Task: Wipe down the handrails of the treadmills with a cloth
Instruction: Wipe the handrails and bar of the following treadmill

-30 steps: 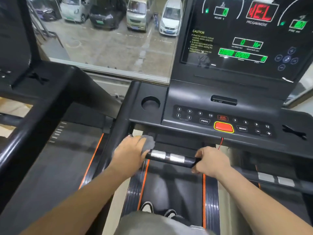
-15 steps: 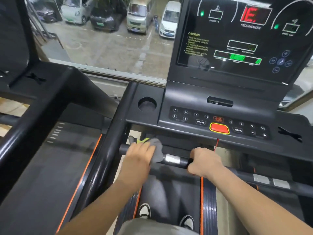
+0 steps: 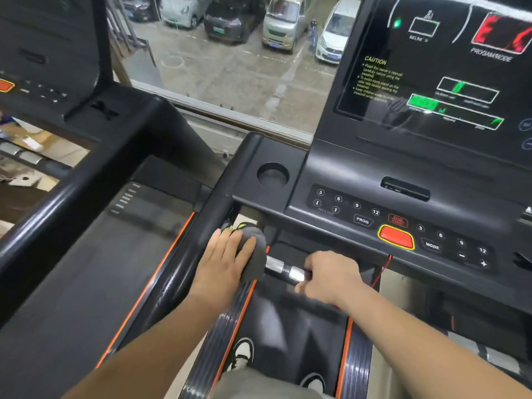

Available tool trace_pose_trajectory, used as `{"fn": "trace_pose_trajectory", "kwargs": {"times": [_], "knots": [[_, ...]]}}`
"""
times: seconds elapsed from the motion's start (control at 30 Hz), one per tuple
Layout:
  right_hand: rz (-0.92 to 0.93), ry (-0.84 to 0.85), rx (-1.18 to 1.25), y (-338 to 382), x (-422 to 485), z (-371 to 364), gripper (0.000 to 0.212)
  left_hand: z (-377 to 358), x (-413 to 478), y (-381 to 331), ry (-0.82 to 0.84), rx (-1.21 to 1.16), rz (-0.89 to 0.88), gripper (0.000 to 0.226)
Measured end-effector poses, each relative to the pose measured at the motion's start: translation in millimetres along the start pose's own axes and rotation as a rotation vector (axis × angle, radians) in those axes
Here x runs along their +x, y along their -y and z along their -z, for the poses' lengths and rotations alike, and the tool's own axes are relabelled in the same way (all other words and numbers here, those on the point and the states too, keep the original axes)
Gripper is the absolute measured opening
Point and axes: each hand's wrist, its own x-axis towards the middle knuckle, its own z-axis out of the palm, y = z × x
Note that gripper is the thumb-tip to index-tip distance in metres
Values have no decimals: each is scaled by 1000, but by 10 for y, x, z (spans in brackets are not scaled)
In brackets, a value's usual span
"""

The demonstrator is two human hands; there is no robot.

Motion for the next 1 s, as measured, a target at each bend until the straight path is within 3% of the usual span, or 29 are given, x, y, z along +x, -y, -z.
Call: {"fn": "trace_pose_trajectory", "kwargs": {"times": [0.07,0.17,0.27,0.4,0.47,0.5,0.67,0.73,0.8,0.9,1.0], "knots": [[8,-3,-18,37,26,-2,33,77,241,67,102,24,-42,72],[8,15,-31,49,52,6,34,280,530,140,388,56,-132,50],[-7,21,-18,39,64,20,36,490,855,192,669,10,-238,45],[-25,7,-9,57,37,21,37,505,1279,158,1151,-80,-179,42],[-30,0,-8,65,29,13,36,454,1229,131,1102,-79,-185,45],[-33,2,-5,69,27,17,36,424,1115,127,984,-75,-192,47],[-22,9,-26,72,-1,25,36,-21,188,-57,5,-83,-32,67],[-12,-19,-43,77,-18,-5,33,-258,46,-182,-183,-178,75,71],[-9,-38,-51,86,-30,-23,31,-338,69,-238,-204,-193,133,76],[-7,-9,-54,91,-29,-8,31,-259,203,-91,-172,-153,-25,61],[-6,4,-56,110,-13,38,32,70,508,128,207,-61,-188,42]]}}
